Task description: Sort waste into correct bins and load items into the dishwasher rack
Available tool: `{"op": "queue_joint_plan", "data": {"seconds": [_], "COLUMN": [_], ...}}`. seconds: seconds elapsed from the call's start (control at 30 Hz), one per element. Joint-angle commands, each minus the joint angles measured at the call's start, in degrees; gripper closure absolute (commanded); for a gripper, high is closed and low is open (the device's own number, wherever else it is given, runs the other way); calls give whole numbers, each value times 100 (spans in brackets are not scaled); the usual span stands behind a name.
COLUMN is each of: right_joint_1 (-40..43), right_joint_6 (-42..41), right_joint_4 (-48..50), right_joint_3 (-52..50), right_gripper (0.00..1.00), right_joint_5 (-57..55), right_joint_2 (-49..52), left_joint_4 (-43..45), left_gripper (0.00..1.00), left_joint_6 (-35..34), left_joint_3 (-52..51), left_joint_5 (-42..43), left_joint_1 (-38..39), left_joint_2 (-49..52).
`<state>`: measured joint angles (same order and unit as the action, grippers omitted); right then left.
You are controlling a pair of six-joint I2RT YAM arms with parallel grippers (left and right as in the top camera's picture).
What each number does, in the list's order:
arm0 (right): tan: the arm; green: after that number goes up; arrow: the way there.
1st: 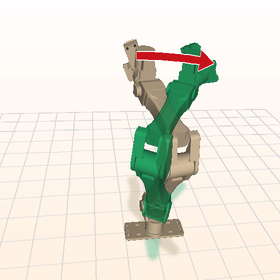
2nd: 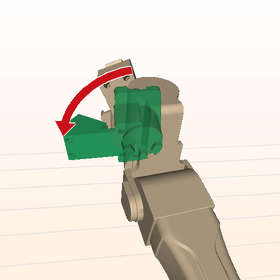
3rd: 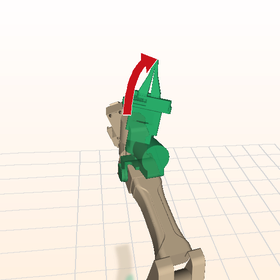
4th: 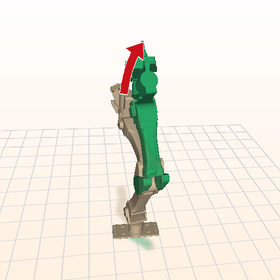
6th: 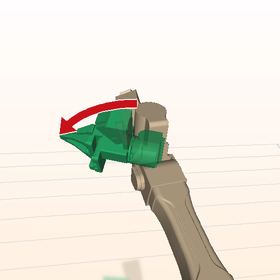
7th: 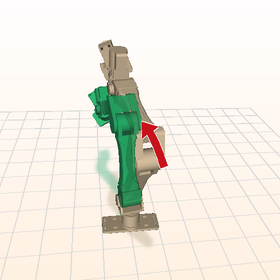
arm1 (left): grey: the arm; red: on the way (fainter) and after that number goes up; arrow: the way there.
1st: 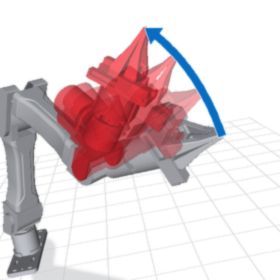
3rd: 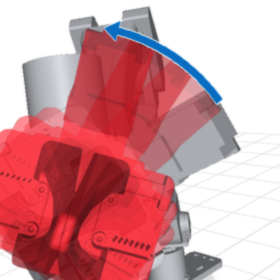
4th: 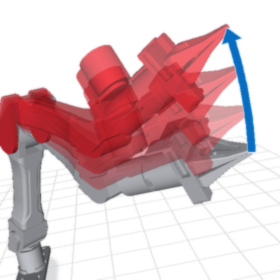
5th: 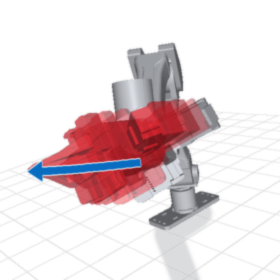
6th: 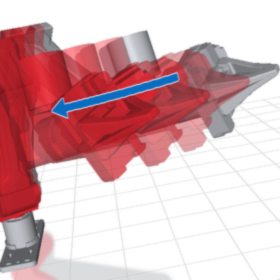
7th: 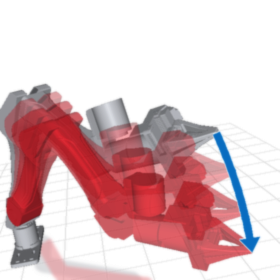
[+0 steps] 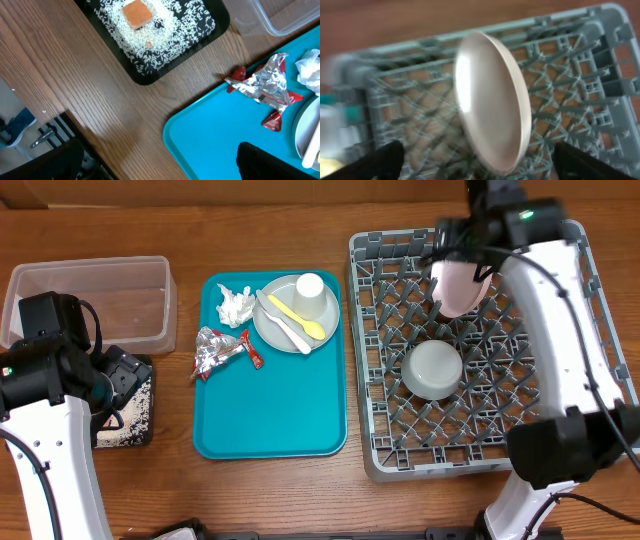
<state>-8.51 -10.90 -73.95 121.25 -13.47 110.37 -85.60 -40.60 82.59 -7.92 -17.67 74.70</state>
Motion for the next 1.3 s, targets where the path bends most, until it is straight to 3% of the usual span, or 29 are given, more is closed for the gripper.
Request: {"op": "queue_joint_plan", "data": {"seconds": [0.0,0.1,0.23,0.33,0.43,0.53,0.77,0.97,1.27], "right_joint_1": [201,289,304,304,396,778,1561,1652,1652], "right_joint_6": [-310,-310,-282,-291,-627,-1283,-1335,-1335,-1335], "right_joint_4": [-522,-1088,-1547,-1606,-1554,-1615,-1648,-1646,-1646], "right_joint_3": [1421,2507,3526,3880,3930,3792,3552,3550,3550], "right_gripper": [0,0,0,0,0,0,0,0,0], "right_joint_5": [1097,1325,1272,809,111,-343,-363,-363,-363], "right_joint_2": [-118,-122,-190,-254,-258,-245,-229,-229,-229], "left_joint_4": [-15,63,199,251,295,387,1016,1565,2428], "left_gripper": [0,0,0,0,2,3,3,1,3], "left_joint_6": [-81,520,1744,2352,2540,2540,2505,1742,1213], "left_joint_3": [0,0,-13,-92,-280,-577,-970,-984,-984], "left_joint_5": [164,595,1766,2345,2439,2439,2417,1329,1248], "left_joint_1": [-31,-31,7,184,529,966,2013,2544,3143], "left_joint_2": [-7,-7,-9,-9,-9,-9,-9,83,1082]}}
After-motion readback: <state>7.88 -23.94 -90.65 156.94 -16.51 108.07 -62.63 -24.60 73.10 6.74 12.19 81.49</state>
